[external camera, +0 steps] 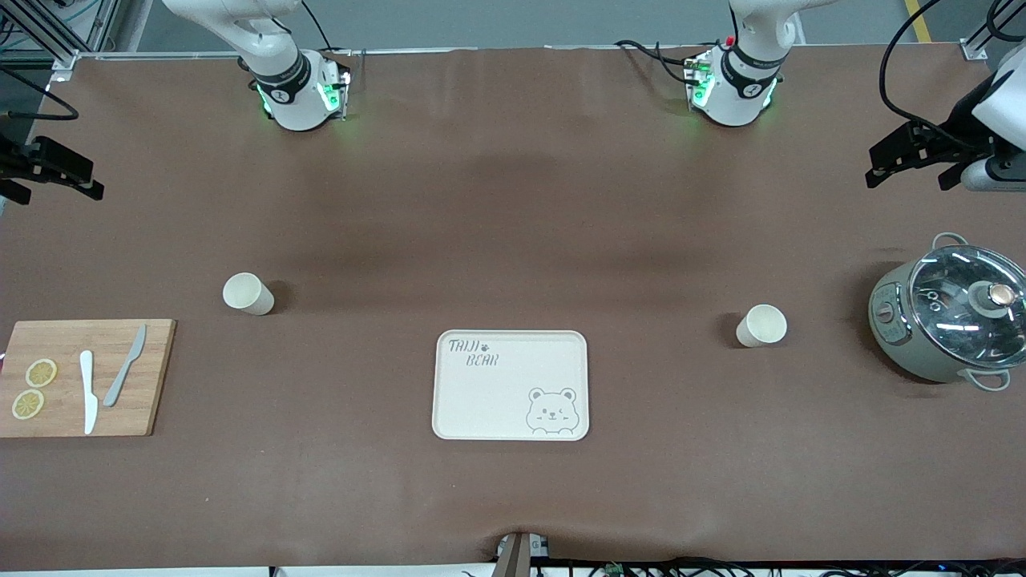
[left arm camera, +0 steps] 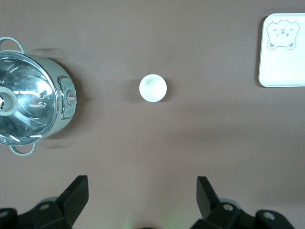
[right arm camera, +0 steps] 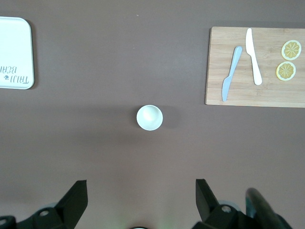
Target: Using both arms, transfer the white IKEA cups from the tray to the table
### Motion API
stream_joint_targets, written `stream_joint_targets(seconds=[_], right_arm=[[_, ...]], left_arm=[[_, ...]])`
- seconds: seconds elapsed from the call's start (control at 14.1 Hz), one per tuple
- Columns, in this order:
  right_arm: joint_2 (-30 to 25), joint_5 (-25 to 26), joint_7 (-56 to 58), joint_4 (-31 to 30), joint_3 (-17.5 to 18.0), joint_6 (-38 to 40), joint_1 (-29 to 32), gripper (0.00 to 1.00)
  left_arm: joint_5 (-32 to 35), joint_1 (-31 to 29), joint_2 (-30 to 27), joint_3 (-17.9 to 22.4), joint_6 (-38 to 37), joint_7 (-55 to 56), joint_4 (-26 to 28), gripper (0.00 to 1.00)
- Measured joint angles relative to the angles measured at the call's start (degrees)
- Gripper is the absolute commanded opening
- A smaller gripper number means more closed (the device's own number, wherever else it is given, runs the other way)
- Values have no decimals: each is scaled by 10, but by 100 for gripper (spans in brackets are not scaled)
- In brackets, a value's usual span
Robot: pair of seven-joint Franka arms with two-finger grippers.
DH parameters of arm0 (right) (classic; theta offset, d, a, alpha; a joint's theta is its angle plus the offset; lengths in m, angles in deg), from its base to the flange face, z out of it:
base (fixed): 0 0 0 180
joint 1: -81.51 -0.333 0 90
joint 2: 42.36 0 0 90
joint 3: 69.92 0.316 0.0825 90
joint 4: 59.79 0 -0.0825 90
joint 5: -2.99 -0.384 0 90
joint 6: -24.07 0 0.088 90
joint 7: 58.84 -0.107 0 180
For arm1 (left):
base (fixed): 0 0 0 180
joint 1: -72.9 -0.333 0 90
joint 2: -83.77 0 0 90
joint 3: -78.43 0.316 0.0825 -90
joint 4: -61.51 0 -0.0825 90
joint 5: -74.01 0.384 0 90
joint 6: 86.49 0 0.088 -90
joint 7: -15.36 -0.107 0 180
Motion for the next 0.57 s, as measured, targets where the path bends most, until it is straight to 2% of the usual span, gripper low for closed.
stream_joint_targets(seconds=[0.57], right_arm=[[0, 0, 0, 0, 0, 1, 0, 100]], left_arm=[[0, -1, 0, 4, -9, 0, -2, 100]])
